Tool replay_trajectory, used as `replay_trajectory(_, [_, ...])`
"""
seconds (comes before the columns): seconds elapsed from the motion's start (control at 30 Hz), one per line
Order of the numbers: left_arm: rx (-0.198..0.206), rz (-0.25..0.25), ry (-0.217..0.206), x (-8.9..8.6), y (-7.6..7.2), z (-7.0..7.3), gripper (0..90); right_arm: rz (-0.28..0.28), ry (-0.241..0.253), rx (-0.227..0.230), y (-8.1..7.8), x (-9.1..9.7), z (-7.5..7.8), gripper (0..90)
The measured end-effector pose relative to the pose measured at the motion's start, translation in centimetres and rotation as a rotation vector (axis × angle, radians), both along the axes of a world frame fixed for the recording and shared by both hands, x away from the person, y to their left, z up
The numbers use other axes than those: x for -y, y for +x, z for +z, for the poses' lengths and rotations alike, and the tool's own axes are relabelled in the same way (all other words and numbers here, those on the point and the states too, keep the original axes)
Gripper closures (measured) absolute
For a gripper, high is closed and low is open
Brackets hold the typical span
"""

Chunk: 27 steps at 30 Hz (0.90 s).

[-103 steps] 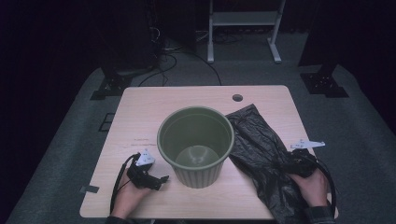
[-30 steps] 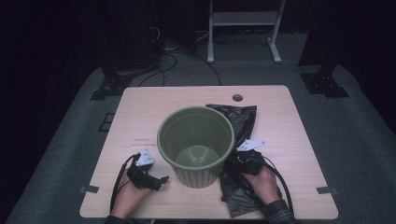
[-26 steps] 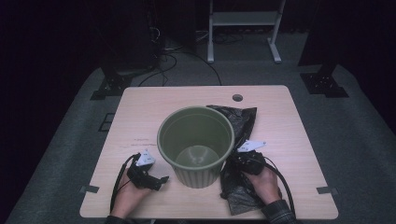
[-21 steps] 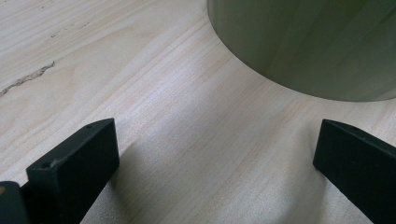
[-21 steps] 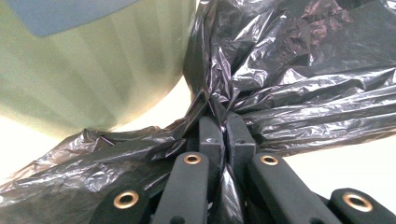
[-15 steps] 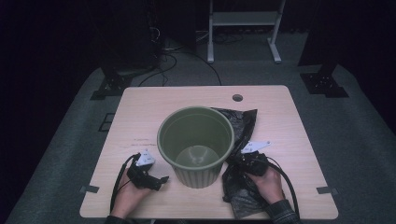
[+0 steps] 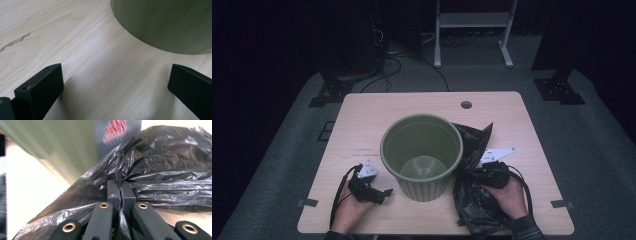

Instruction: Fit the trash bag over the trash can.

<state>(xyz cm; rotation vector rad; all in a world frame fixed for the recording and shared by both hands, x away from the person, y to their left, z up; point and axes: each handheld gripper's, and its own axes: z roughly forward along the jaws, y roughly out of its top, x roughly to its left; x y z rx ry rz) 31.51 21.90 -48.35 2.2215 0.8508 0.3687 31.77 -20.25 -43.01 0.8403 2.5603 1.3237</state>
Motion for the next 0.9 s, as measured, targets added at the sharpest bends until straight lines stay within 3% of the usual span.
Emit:
replay_trajectory(0.23, [0.0, 0.0, 0.0, 0.0, 0.0, 0.0, 0.0, 0.086, 0.063, 0.014, -0.8, 0.5, 2.9, 89.1])
replay_trajectory(0.6, [0.0, 0.001, -0.001, 0.0, 0.0, 0.0, 0.0, 0.188, 0.092, 0.066, -2.1, 0.4, 6.5, 89.0])
replay_trajectory(0.9, [0.001, 0.001, -0.001, 0.0, 0.0, 0.0, 0.0, 0.323, 0.121, 0.091, -3.2, 0.6, 10.1, 89.0])
